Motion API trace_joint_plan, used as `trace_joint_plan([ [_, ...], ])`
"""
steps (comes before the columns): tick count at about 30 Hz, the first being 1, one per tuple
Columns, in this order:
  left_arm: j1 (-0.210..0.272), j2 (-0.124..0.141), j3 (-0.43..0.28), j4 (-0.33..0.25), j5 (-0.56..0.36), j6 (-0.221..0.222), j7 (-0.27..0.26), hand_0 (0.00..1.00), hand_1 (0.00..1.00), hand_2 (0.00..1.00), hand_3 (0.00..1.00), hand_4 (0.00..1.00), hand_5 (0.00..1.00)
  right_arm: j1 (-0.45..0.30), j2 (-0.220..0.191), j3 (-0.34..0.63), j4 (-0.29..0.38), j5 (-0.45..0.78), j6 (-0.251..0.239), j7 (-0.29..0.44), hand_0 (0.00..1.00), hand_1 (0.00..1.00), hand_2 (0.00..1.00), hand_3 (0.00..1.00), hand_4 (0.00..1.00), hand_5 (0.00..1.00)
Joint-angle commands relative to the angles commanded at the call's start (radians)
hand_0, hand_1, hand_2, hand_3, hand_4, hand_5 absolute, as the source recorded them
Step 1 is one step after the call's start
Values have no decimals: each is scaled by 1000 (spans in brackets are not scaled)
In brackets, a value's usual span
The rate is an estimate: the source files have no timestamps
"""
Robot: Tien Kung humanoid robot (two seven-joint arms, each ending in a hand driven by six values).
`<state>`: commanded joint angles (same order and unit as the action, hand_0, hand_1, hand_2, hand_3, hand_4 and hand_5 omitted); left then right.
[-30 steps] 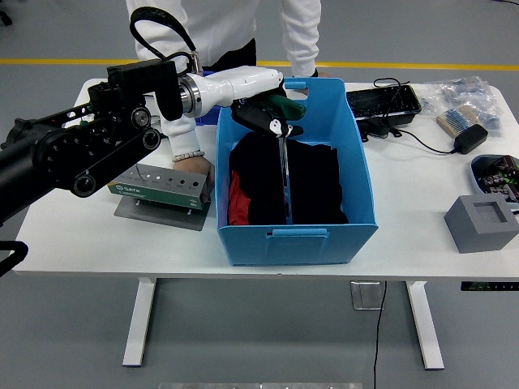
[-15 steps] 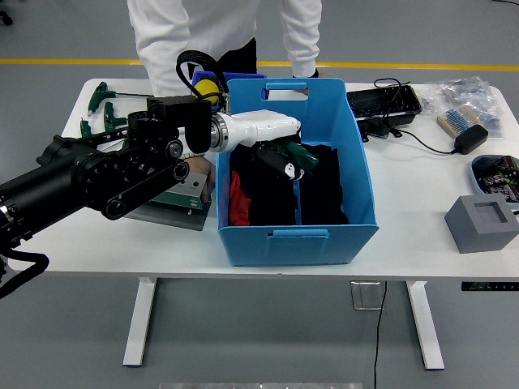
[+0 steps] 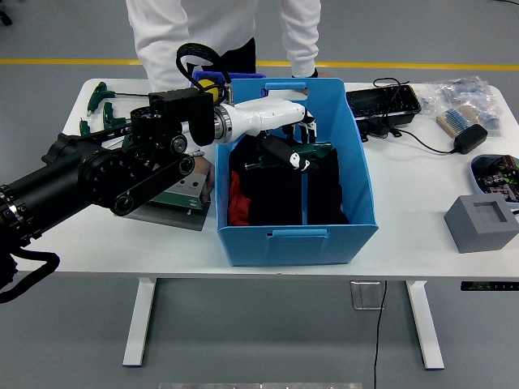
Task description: Lift tool from toolbox,place it in box,lift tool from toolbox,place it in box
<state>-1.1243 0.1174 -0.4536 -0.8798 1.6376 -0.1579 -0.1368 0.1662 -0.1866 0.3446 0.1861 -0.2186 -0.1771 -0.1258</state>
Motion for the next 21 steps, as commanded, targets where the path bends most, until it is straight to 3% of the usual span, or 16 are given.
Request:
trace_joint_plan([
  [10, -3, 1, -38, 0, 14, 48, -36, 640, 628, 712, 665, 863, 639, 3, -4, 4, 3, -9, -1, -2, 660, 637, 711, 568, 783, 677],
  [18, 8, 15, -80, -33, 48, 43, -31, 639, 629, 712, 666, 856, 646, -2, -5, -9, 2, 19, -4, 5, 660, 635, 710, 569, 783, 677],
  [21, 28, 28, -136, -65, 89, 25, -8, 639, 629, 712, 666, 856, 646, -5, -4, -13, 3, 31, -6, 8, 660, 635, 710, 569, 783, 677],
])
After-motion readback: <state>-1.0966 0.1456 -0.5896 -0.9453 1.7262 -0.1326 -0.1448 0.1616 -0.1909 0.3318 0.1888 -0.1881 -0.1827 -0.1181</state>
